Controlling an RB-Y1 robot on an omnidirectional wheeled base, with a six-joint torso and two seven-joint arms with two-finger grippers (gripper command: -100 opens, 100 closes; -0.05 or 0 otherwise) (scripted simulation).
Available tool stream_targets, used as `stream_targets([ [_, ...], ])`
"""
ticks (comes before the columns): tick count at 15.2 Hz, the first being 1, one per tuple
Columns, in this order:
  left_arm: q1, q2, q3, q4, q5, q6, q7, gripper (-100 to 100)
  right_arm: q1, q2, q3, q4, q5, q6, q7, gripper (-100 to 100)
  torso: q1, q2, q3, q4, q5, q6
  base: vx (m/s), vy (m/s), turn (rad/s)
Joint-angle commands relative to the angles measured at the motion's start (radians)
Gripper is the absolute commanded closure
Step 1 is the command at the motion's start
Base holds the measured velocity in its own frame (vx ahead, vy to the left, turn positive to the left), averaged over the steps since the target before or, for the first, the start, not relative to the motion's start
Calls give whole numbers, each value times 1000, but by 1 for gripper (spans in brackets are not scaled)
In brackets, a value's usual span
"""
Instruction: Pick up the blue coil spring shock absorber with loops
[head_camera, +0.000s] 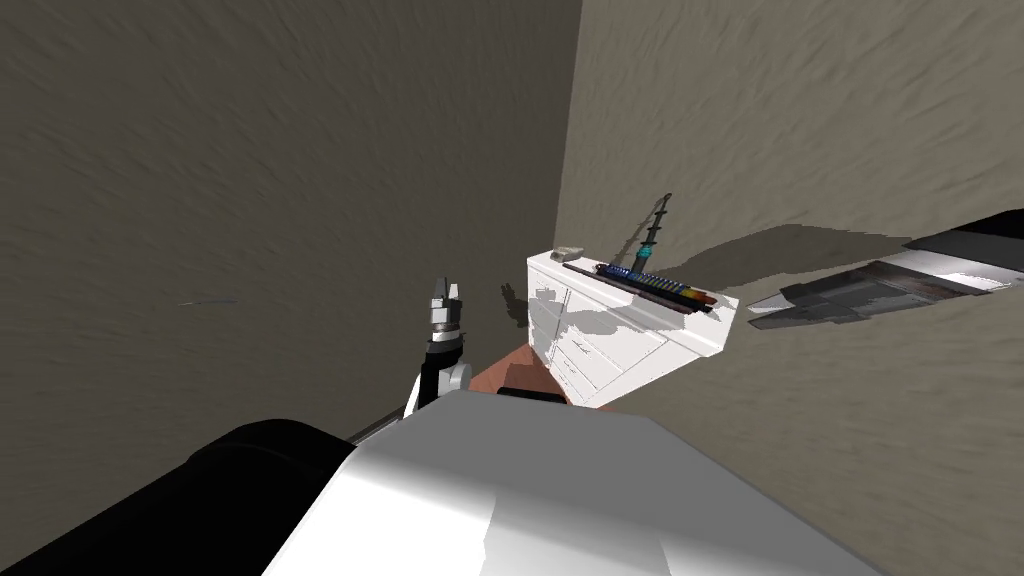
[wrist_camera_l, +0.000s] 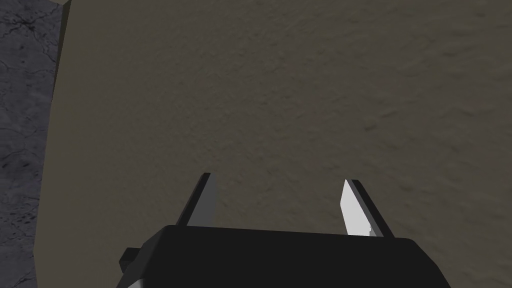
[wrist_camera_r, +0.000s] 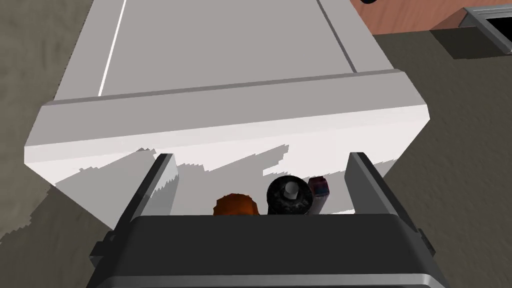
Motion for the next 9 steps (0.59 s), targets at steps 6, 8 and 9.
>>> stream_targets([
  [6, 0, 0, 0, 0, 0, 0, 0, 0, 59, -151, 8, 99, 17, -84, -74, -100, 0, -2, -1, -1, 0, 0, 94, 15, 112],
  [8, 0, 0, 0, 0, 0, 0, 0, 0, 75, -195, 10, 121, 21, -112, -92, -100, 1, -2, -2, -1, 0, 0, 101, 19, 108],
  [9, 0, 0, 0, 0, 0, 0, 0, 0, 75, -201, 10, 121, 21, -112, -92, -100, 1, -2, -1, -1, 0, 0, 95, 13, 85],
])
